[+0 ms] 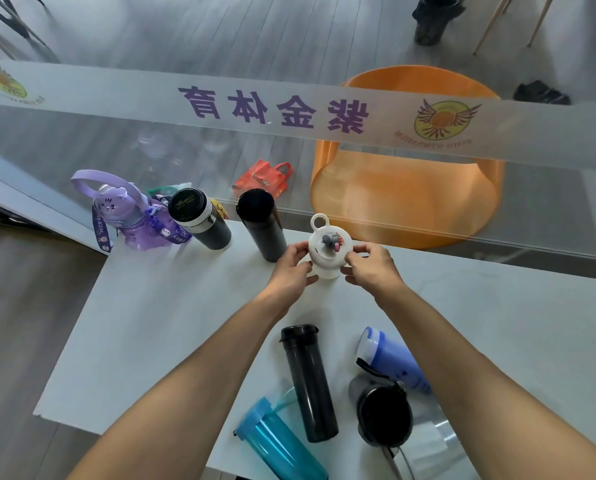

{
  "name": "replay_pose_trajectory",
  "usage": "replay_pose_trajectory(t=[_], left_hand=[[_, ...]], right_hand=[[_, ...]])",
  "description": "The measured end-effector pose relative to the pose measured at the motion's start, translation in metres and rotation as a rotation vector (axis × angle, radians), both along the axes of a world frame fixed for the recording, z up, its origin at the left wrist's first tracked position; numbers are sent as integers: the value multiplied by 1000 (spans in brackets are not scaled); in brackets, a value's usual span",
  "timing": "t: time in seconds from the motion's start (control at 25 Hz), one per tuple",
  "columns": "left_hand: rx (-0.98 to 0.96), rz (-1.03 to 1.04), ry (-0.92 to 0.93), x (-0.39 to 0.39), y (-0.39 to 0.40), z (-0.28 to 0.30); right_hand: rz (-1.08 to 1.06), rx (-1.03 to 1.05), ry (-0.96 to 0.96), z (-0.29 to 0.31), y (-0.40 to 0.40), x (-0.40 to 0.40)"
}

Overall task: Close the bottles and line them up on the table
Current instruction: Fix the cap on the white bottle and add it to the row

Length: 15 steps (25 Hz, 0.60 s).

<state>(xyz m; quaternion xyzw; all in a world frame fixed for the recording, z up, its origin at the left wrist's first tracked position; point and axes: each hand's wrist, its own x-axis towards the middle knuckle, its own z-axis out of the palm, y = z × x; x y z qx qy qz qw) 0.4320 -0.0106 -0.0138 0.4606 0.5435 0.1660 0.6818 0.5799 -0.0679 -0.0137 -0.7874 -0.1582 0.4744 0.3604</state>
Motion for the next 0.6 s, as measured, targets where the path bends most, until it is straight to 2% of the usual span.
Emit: replay_pose_trajectory(t=[0.32,0.48,0.6], left_hand=[[-5,-33,-34,12,4,-6],[17,-75,17,6,2,-4],[81,-79,85,-8,-8,4]], right_hand=[[-23,8,-18,4,-4,5],[-22,-3,13,6,-7,6],[4,-24,-47,13,-15,2]])
